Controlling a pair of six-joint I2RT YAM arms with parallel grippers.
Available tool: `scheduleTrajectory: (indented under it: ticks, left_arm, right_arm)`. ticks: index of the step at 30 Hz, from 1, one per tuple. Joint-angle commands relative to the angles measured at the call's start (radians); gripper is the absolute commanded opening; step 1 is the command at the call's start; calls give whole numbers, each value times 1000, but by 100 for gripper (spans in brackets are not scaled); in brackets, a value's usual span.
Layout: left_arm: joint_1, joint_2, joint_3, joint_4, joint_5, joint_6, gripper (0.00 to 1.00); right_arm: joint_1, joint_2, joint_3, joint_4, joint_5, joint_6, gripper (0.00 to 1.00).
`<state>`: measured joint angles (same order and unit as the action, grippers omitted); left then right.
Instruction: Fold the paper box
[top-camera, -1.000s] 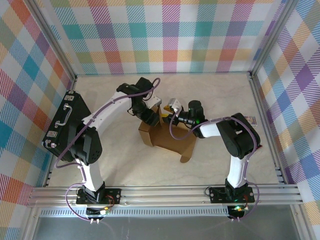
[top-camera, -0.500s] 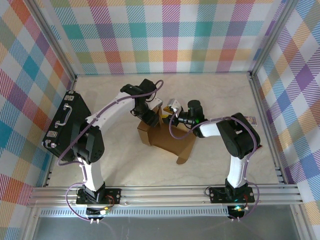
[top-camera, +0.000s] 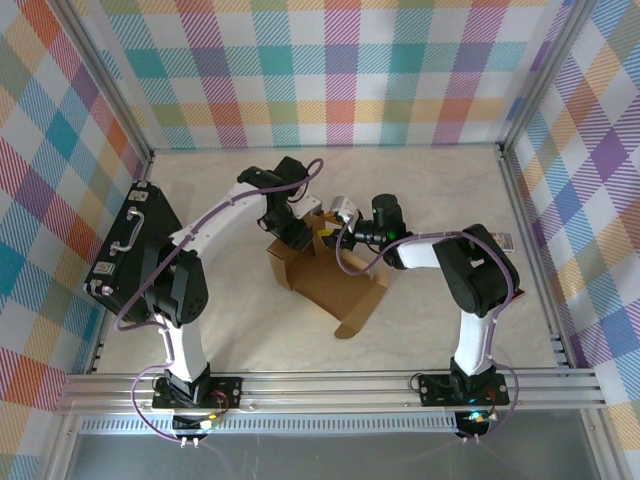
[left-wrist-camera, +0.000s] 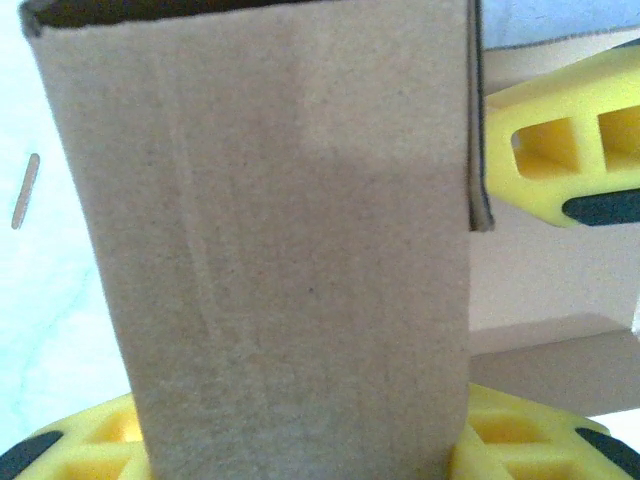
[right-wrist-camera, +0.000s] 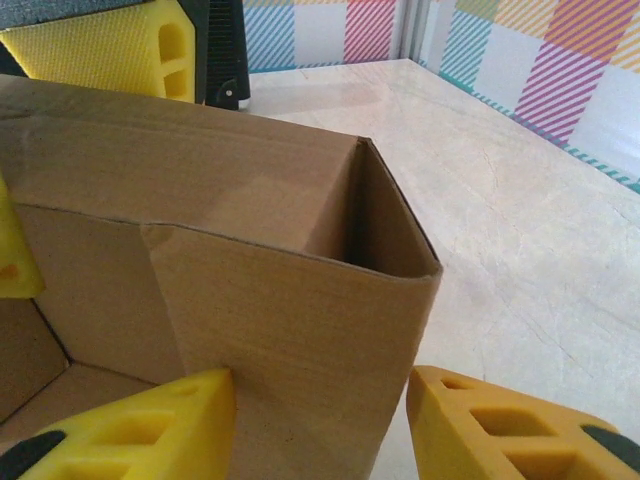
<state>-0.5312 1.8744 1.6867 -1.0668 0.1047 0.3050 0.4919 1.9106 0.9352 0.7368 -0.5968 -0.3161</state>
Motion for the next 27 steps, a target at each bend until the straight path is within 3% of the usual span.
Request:
scheduleTrajectory:
  ticks: [1,14,27]
  left_arm:
    - [2,-54,-13,-11,75,17,46]
    - [40,-113,-30,10,209,-5,50]
    - [44,-110,-41,39,248,-26,51]
  right_arm:
    - [6,22,18,-3,-26,-26,49]
    - [7,19,-18,59,-70,-55,49]
    - [9,39,-13,116,-97,-7,49]
